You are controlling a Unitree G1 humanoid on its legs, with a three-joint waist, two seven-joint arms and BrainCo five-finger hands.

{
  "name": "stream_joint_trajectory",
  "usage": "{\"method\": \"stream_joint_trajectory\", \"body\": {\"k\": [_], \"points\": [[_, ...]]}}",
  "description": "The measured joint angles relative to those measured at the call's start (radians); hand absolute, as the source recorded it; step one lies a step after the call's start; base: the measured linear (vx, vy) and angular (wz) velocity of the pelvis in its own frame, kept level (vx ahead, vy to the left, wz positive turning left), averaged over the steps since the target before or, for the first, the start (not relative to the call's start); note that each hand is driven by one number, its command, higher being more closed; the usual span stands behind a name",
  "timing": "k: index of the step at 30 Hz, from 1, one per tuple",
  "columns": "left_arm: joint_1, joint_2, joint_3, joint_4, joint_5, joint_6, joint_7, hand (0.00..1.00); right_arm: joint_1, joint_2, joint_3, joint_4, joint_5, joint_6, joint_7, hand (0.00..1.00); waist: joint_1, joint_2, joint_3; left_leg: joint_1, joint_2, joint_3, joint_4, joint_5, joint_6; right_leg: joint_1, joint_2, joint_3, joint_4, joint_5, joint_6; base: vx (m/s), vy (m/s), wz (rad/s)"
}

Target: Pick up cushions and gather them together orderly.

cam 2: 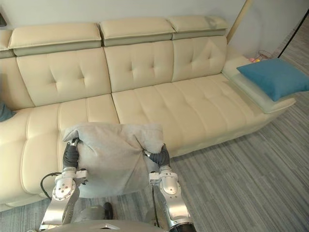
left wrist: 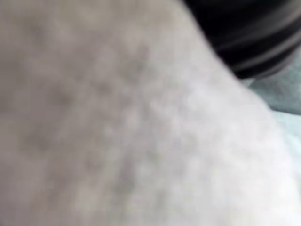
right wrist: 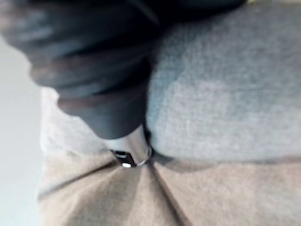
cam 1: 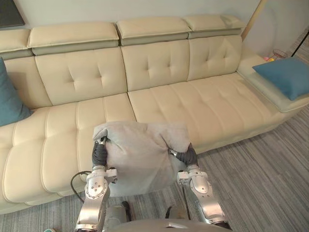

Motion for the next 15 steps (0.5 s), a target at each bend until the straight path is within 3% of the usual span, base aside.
{"method": "stream_joint_trajectory", "body": {"k": [1,3,4,5,6,7,9,11,15], "points": [[-0.010,0.010,0.001,0.000,0.000,0.000,0.008,1.00,-0.013,-0.001,0.004,0.007,0.000,0.000,0.001,1.00,0.000,0.001,0.005,-0.003,0.006,-0.010,-0.011,0.000,0.000,-0.022,0.017,-0.010,-0.015,-0.028,0.019,0.02,-0.019,0.17],[-0.033,0.039,0.000,0.002,-0.001,0.000,0.016,1.00,-0.052,0.000,0.007,0.033,0.002,0.000,0.000,1.00,-0.005,-0.007,0.011,0.011,0.001,-0.029,-0.111,0.003,-0.005,-0.045,0.055,-0.008,-0.167,-0.015,0.056,0.09,-0.056,0.30],[-0.061,0.062,-0.001,0.002,-0.001,-0.001,0.017,1.00,-0.065,0.003,0.005,0.022,0.003,-0.003,0.000,1.00,-0.033,-0.047,0.007,0.015,-0.053,-0.055,-0.142,0.015,-0.006,-0.048,0.045,0.016,-0.314,0.009,0.080,0.12,-0.027,0.62],[-0.078,0.061,-0.005,0.003,-0.001,-0.001,0.017,1.00,-0.063,-0.006,-0.002,-0.003,0.003,-0.005,0.000,1.00,-0.046,-0.044,0.014,0.010,-0.053,-0.071,-0.089,0.010,-0.004,-0.044,0.043,0.027,-0.335,0.003,0.096,0.22,-0.011,0.99],[-0.125,0.050,-0.020,0.050,0.000,-0.007,0.016,1.00,-0.072,-0.034,-0.007,-0.006,0.006,-0.007,-0.004,1.00,-0.057,-0.033,0.053,0.042,-0.067,-0.105,-0.087,-0.003,-0.054,-0.035,0.028,0.062,-0.300,0.109,0.102,0.14,-0.039,0.78],[-0.124,0.048,-0.030,0.058,-0.001,-0.007,0.017,1.00,-0.066,-0.047,-0.007,-0.007,0.006,-0.006,-0.004,1.00,-0.062,-0.026,0.051,0.041,-0.066,-0.114,-0.083,-0.011,-0.063,-0.040,0.032,0.060,-0.285,0.126,0.090,0.25,-0.146,0.70],[-0.119,0.037,-0.048,0.058,-0.001,-0.008,0.015,1.00,-0.061,-0.081,-0.010,-0.011,0.006,-0.006,-0.003,1.00,-0.064,0.021,0.037,-0.014,-0.024,-0.159,-0.038,-0.046,-0.098,-0.069,0.067,0.007,-0.253,0.108,0.084,0.22,-0.218,0.36],[-0.112,0.024,-0.047,0.058,-0.002,-0.008,0.015,1.00,-0.060,-0.086,-0.010,-0.013,0.007,-0.006,-0.002,1.00,-0.062,0.041,0.025,-0.032,0.015,-0.184,-0.039,-0.045,-0.121,-0.069,0.097,-0.032,-0.269,0.099,0.061,0.22,-0.185,0.26],[-0.110,-0.009,-0.065,0.058,-0.004,-0.009,0.006,1.00,-0.038,-0.104,-0.037,-0.061,0.020,-0.006,0.001,1.00,-0.063,0.054,0.017,-0.026,0.061,-0.192,-0.077,0.007,-0.142,-0.045,0.131,-0.104,-0.270,0.059,0.025,0.30,-0.190,0.33]]}}
